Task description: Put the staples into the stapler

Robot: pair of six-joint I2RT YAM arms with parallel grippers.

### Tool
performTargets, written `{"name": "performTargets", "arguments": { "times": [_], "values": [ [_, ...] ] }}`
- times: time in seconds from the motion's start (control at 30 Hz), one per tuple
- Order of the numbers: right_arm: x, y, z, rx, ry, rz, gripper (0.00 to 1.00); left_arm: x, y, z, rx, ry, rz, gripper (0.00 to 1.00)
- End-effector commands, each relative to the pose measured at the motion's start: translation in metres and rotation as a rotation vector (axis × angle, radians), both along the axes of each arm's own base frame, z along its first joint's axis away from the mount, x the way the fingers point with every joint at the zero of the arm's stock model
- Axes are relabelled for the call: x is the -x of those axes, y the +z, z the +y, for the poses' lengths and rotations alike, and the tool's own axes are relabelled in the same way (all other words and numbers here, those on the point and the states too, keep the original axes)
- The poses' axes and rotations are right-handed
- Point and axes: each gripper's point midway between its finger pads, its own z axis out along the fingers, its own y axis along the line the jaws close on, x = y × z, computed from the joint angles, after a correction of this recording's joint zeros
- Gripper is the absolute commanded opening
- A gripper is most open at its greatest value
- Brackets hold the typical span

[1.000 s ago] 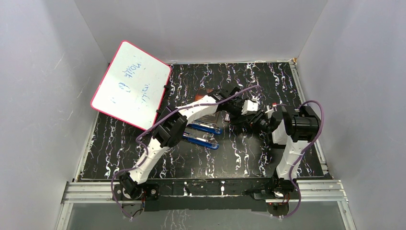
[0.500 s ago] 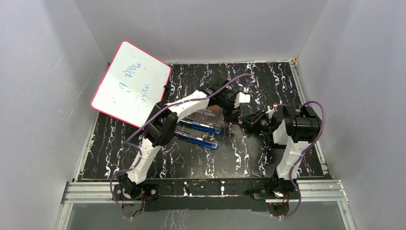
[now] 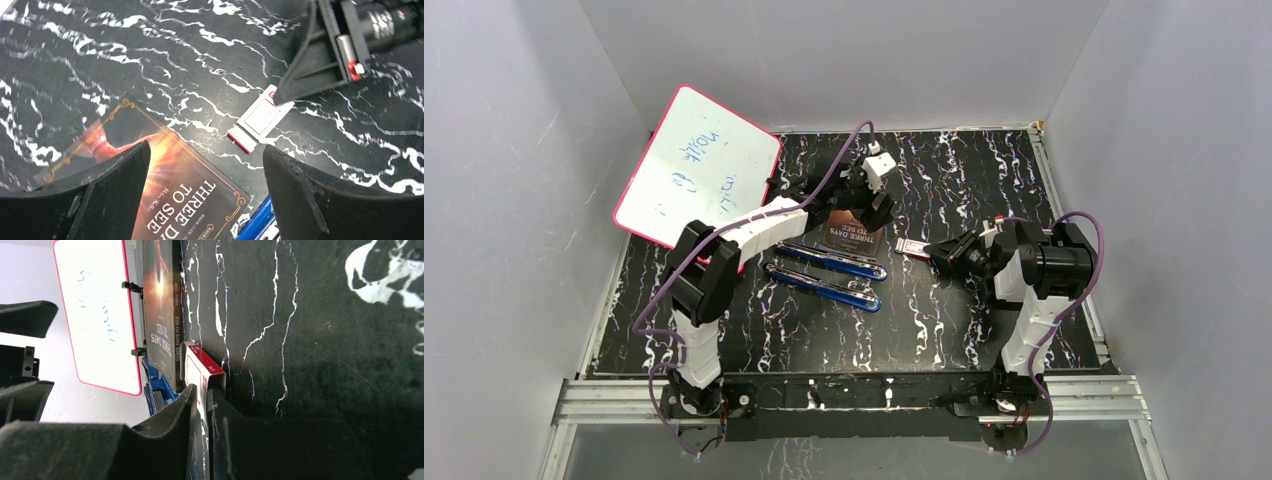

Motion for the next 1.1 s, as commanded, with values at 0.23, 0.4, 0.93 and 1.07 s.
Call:
{"name": "performTargets", "arguments": {
  "times": [0.23, 0.4, 0.93, 1.07],
  "values": [
    [0.000, 0.005, -0.006, 0.039, -0.019, -0.044, 0.11, -0.023, -0.012, 0.009, 0.097, 0.479, 0.348, 0.76],
    [0.000, 0.006, -0.006, 0.040, -0.021, -0.051, 0.02, -0.017, -0.030, -0.002, 0.090, 0.496, 0.442, 0.73],
    [0.000, 0.011, -0.011, 0.025, -0.039, -0.072, 0.00, 0.006, -0.086, -0.028, -0.072, 0.571, 0.474, 0.65],
    [0.000, 0.011, -0.011, 0.023, -0.036, -0.071, 0.00, 0.009, -0.098, -0.031, -0.094, 0.563, 0.487, 0.63]
  ]
}}
